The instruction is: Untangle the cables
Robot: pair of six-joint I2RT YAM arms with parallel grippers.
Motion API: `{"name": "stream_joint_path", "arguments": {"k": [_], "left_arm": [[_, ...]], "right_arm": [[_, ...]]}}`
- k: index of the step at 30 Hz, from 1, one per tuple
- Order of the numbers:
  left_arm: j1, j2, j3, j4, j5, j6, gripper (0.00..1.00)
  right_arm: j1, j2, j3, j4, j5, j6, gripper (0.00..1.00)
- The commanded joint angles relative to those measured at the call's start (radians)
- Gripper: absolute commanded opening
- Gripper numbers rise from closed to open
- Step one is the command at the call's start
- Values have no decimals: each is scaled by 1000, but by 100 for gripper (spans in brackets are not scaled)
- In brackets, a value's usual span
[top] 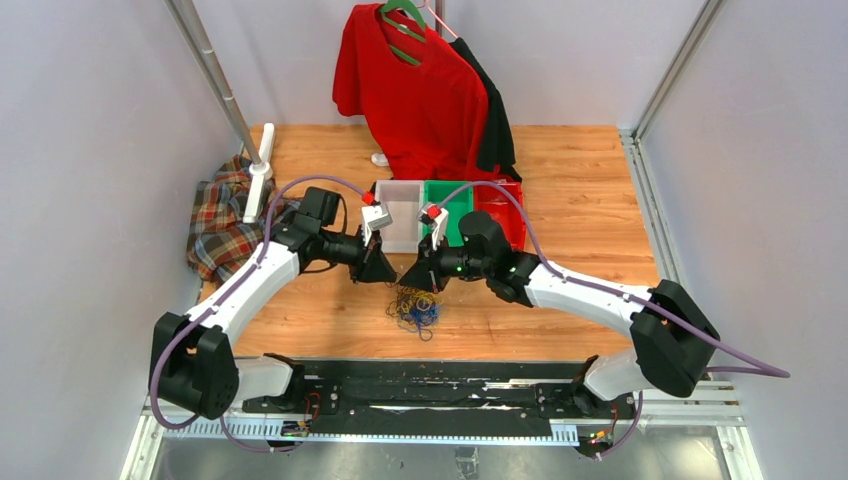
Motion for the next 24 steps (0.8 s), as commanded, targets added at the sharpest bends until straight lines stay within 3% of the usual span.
{"name": "stream_joint_path", "arguments": {"k": [1, 4, 9, 18, 24], "left_arm": [[-8, -56, 47, -113, 15, 64, 3], [-8, -101, 73, -143, -27, 11, 1], [-8, -163, 145, -186, -116, -89, 1], [-7, -201, 253, -233, -125, -148, 1], [-7, -198, 382, -287, -148, -161, 1]], "right_arm": [[14, -5, 10, 6, 10, 5, 1], [16, -5, 1, 8, 86, 8, 11], [57, -2, 3, 20, 239, -26, 65], [98, 70, 34, 79, 341, -46, 70], [99, 100, 31, 81, 360, -51, 63]]}}
